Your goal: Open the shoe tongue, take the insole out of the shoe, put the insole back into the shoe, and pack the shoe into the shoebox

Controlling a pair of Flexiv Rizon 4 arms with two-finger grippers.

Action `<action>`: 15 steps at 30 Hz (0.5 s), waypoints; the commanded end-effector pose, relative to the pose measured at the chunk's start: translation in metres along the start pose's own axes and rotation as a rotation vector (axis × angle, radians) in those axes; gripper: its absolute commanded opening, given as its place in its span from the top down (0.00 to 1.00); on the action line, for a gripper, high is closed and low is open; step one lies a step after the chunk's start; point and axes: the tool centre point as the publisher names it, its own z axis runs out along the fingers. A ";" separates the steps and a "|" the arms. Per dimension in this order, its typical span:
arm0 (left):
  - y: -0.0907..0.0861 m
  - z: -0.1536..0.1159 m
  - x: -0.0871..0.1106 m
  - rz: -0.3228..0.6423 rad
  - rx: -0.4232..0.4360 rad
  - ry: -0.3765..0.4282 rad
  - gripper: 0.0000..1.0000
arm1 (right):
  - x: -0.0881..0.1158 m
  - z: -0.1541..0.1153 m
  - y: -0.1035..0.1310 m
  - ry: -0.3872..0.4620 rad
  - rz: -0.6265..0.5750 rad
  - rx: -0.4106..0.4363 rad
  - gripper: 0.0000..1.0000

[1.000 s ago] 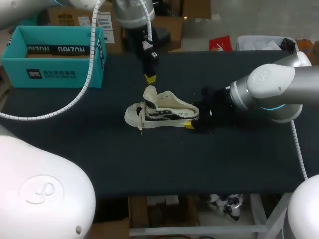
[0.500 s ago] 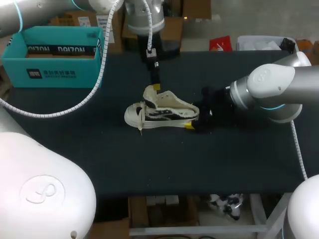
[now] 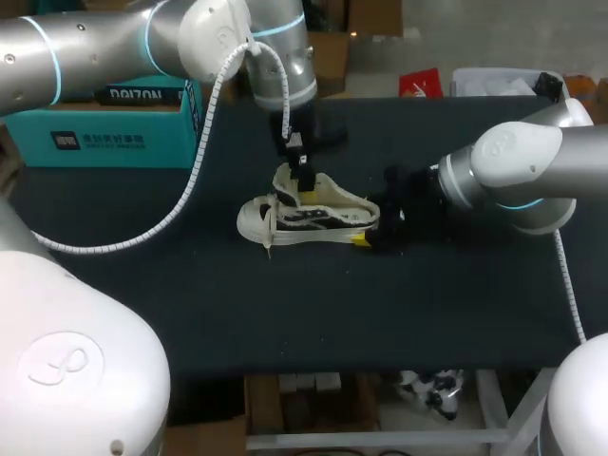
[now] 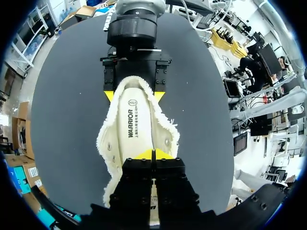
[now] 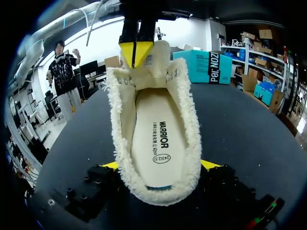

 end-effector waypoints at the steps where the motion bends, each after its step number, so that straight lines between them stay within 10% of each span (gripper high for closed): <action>1: -0.008 0.026 -0.011 0.015 -0.026 0.030 1.00 | -0.001 0.004 -0.003 0.001 0.001 -0.001 1.00; 15: 0.001 0.067 -0.007 0.064 -0.068 0.106 1.00 | -0.001 0.004 -0.003 0.001 0.001 -0.001 1.00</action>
